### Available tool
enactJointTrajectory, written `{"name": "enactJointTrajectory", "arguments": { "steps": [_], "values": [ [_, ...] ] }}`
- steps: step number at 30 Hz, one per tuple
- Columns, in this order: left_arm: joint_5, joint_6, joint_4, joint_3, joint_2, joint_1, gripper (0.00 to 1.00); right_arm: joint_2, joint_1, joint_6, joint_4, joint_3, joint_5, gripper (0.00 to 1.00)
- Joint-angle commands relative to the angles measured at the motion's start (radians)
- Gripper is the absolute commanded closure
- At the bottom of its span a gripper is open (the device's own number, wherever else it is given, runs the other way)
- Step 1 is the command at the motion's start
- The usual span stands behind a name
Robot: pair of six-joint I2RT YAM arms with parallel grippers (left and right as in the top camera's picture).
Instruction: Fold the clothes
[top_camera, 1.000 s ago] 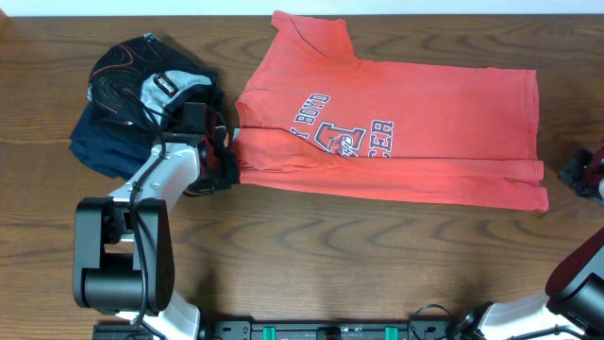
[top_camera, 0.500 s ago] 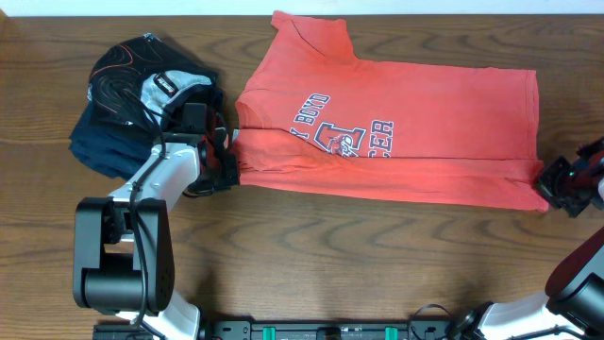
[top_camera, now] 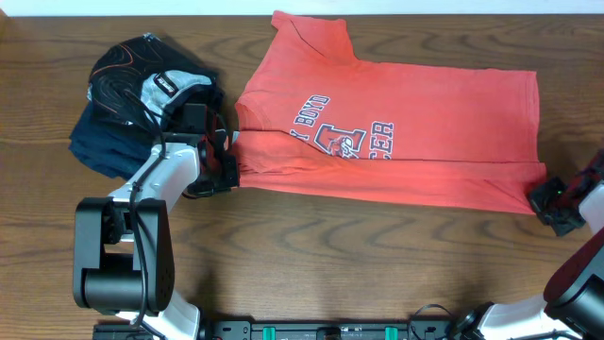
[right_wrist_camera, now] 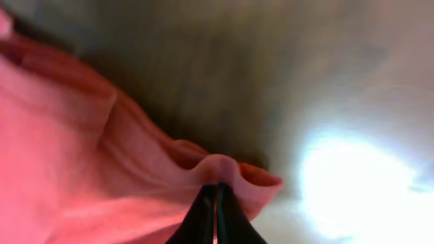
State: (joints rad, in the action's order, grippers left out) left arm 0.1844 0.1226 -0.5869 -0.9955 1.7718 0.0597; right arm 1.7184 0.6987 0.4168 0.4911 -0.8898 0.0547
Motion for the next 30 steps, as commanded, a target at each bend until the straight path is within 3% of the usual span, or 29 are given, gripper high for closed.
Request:
{"name": "enactJointTrajectory", "arguments": {
  "steps": [1, 9, 14, 18, 23, 27, 30],
  "values": [
    [-0.022, -0.019, -0.020, -0.017, -0.017, -0.011, 0.94, 0.015, 0.074, 0.043, 0.015, 0.021, -0.103, 0.97],
    [-0.043, -0.018, -0.052, -0.017, -0.046, -0.021, 0.94, -0.010, 0.126, -0.027, 0.091, -0.070, 0.148, 0.78],
    [-0.039, -0.018, -0.109, -0.017, -0.108, -0.021, 0.92, -0.034, 0.126, -0.033, 0.148, -0.132, 0.187, 0.75],
    [-0.038, -0.014, -0.166, -0.017, -0.180, -0.021, 0.57, -0.068, 0.125, -0.059, 0.169, -0.156, 0.304, 0.73],
    [-0.026, -0.013, -0.213, -0.017, -0.279, -0.021, 0.46, -0.090, 0.125, -0.110, 0.201, -0.156, 0.433, 0.68],
    [0.053, -0.014, -0.196, -0.017, -0.317, -0.019, 0.44, -0.090, 0.100, -0.172, 0.265, -0.153, 0.489, 0.71],
    [0.059, -0.017, -0.150, -0.013, -0.295, -0.003, 0.45, -0.089, 0.046, -0.158, 0.250, -0.124, 0.436, 0.89]
  ]
}}
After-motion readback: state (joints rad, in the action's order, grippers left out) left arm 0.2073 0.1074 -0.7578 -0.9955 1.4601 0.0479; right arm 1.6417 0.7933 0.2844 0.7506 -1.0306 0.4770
